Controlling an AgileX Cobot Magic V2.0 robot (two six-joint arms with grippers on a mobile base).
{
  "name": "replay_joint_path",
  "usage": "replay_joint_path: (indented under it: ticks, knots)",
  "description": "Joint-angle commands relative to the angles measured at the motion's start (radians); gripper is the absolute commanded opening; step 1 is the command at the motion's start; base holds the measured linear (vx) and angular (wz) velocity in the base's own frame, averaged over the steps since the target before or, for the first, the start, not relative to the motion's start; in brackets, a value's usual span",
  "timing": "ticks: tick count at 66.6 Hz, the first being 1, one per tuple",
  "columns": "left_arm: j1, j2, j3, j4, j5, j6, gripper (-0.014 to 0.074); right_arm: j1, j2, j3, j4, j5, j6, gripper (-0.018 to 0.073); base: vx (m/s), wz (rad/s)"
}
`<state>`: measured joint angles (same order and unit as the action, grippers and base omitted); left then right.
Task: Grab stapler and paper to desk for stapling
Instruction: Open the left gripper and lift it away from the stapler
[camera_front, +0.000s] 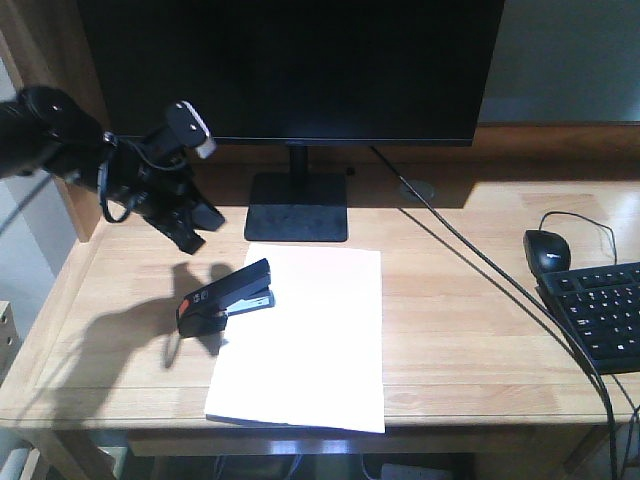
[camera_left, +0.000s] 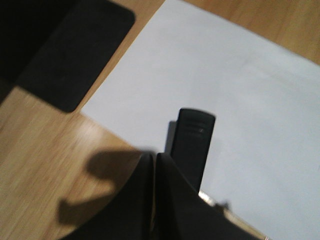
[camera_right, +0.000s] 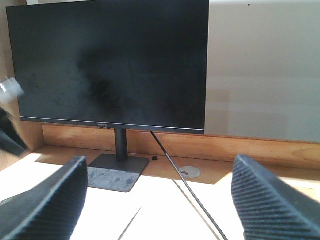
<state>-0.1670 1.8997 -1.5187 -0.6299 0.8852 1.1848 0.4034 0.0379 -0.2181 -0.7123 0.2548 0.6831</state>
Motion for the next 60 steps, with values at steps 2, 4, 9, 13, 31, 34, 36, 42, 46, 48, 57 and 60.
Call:
replay_joint_path:
  ticks: [2,4,9,13,31,34,36,42,46,48,57,60]
  knots:
    - [-0.003,-0.135,-0.020,0.231,-0.023,-0.265,-0.0007,-0.004,0.011,-0.026,-0.019,-0.054,-0.005,0.0563,0.00,0.00]
    - [-0.003,-0.153,-0.020,0.290,-0.020,-0.308,-0.0007,-0.004,0.011,-0.026,-0.019,-0.054,-0.005,0.0563,0.00,0.00]
    - [-0.003,-0.202,-0.020,0.431,-0.001,-0.455,-0.0007,-0.004,0.011,-0.026,-0.019,-0.054,-0.005,0.0563,0.00,0.00]
    - [-0.003,-0.238,-0.020,0.512,0.017,-0.568,-0.0007,-0.004,0.011,-0.026,-0.019,-0.054,-0.005,0.0563,0.00,0.00]
    - [-0.003,-0.392,-0.020,0.637,0.021,-0.993,-0.0007,-0.004,0.011,-0.026,-0.019,-0.054,-0.005,0.0563,0.00,0.00]
    - [-0.003,-0.415,-0.020,0.630,0.004,-1.042,-0.0007,-0.004,0.011,-0.026,-0.019,-0.054,-0.005,0.0563,0.00,0.00]
    - [-0.003,-0.428,-0.020,0.630,-0.005,-1.064,-0.0007,-0.004,0.011,-0.026,-0.019,-0.054,-0.005,0.0563,0.00,0.00]
    - [-0.003,-0.470,-0.019,0.630,0.004,-1.077,-0.0007,-0.004,0.011,-0.026,-0.019,-0.054,-0.005,0.0563,0.00,0.00]
    - [-0.003,-0.498,-0.015,0.630,0.021,-1.072,-0.0007,-0.004,0.011,-0.026,-0.019,-0.054,-0.005,0.0563,0.00,0.00]
    - [-0.003,-0.513,-0.004,0.630,0.018,-1.072,-0.0007,-0.004,0.011,-0.026,-0.019,-0.054,-0.005,0.0563,0.00,0.00]
    - [-0.003,-0.619,0.101,0.630,-0.071,-1.072,-0.0007,-0.004,0.011,-0.026,-0.019,-0.054,-0.005,0.0563,0.00,0.00]
    - [-0.003,-0.665,0.156,0.630,-0.113,-1.072,-0.0007,-0.004,0.011,-0.026,-0.019,-0.054,-0.005,0.0563,0.00,0.00]
